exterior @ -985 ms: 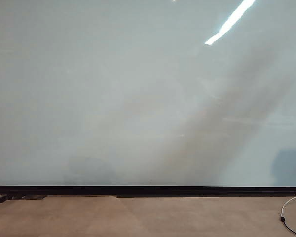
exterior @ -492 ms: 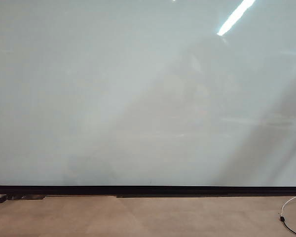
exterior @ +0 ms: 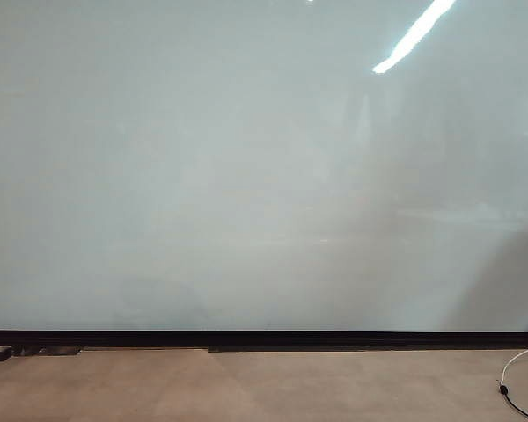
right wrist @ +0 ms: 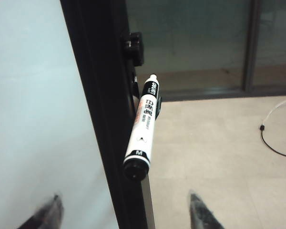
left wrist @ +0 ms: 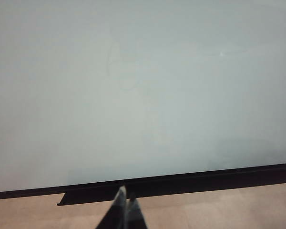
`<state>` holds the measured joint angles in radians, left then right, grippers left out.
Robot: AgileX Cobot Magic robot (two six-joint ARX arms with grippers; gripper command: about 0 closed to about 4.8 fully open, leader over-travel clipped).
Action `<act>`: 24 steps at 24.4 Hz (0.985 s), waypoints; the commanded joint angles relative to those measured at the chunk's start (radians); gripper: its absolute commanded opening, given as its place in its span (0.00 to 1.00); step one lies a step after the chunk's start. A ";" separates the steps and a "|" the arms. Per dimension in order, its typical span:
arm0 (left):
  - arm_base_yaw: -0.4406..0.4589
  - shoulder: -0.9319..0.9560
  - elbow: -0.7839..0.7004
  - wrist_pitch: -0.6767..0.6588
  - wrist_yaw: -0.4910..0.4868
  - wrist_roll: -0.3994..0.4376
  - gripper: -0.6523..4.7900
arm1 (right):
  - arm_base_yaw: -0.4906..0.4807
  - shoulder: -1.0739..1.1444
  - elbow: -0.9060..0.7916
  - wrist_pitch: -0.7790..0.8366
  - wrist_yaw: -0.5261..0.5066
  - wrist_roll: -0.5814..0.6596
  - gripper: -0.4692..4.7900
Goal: Pick up the pen on the shelf to the right of the whiteboard and draw a straight line.
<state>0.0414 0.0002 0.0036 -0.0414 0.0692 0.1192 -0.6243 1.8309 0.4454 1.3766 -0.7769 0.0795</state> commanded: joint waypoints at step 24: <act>0.000 0.000 0.003 0.013 0.002 0.001 0.11 | 0.093 0.146 0.194 0.037 0.124 -0.085 0.69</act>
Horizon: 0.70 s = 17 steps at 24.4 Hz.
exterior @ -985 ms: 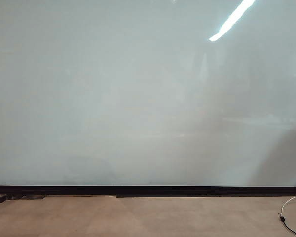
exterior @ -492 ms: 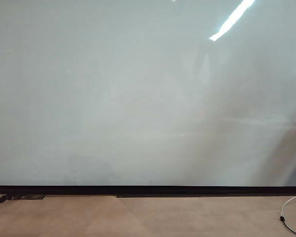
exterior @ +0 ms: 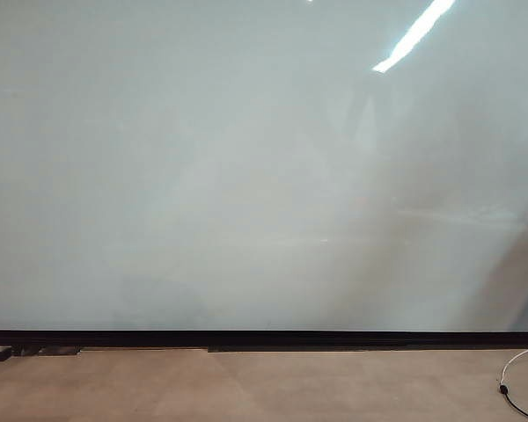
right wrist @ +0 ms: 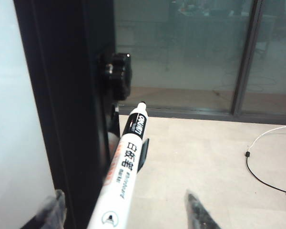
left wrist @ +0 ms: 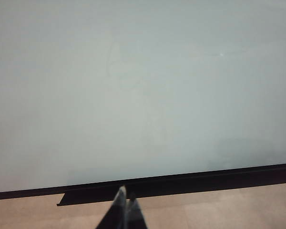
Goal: Pick up the pen on the shelf to the right of the whiteboard and draw a straight line.
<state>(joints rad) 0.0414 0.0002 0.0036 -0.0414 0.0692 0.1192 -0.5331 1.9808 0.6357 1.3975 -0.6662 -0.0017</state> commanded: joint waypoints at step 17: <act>0.000 0.000 0.003 0.013 0.002 0.001 0.11 | 0.031 0.002 0.031 0.012 0.011 -0.006 0.64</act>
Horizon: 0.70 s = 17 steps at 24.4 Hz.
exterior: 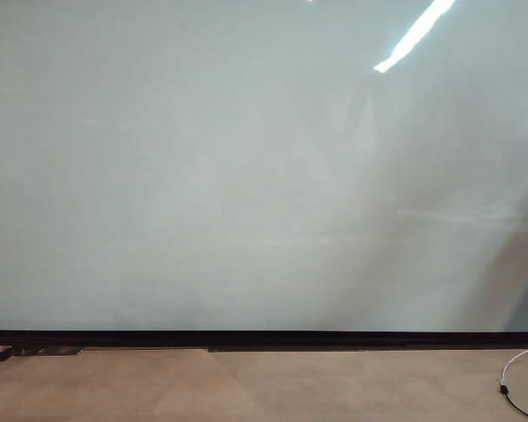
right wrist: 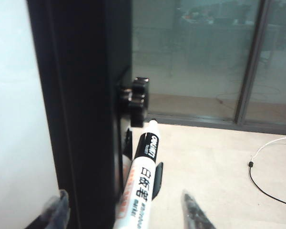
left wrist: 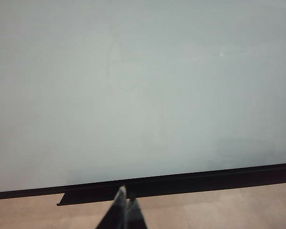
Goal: Pick up the pen on the shelf to the right of the whiteboard and draw a straight line.
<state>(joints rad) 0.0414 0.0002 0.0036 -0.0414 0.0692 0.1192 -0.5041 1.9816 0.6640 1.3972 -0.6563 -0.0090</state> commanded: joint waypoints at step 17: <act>0.000 0.000 0.003 0.013 0.002 0.001 0.11 | -0.003 0.024 0.003 0.015 0.003 0.005 0.57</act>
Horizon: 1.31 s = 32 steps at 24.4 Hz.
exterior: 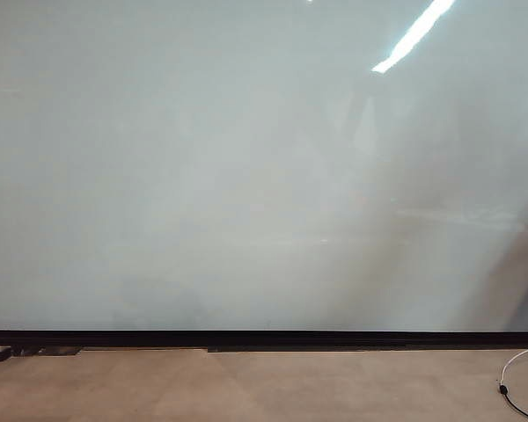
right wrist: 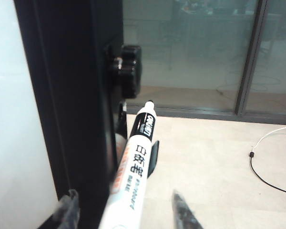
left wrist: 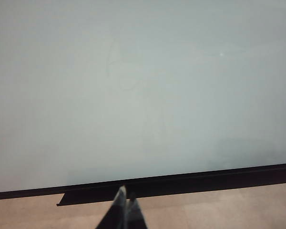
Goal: Pick up the pen on the shelf to the right of the whiteboard and draw a straight line.
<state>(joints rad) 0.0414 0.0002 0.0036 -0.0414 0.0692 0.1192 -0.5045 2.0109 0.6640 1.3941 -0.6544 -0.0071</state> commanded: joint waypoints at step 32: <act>0.000 0.000 0.003 0.013 0.002 0.001 0.11 | -0.004 -0.021 0.003 0.021 0.001 0.006 0.27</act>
<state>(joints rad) 0.0414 0.0002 0.0036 -0.0414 0.0692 0.1192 -0.5076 1.9972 0.6640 1.3983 -0.6544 -0.0044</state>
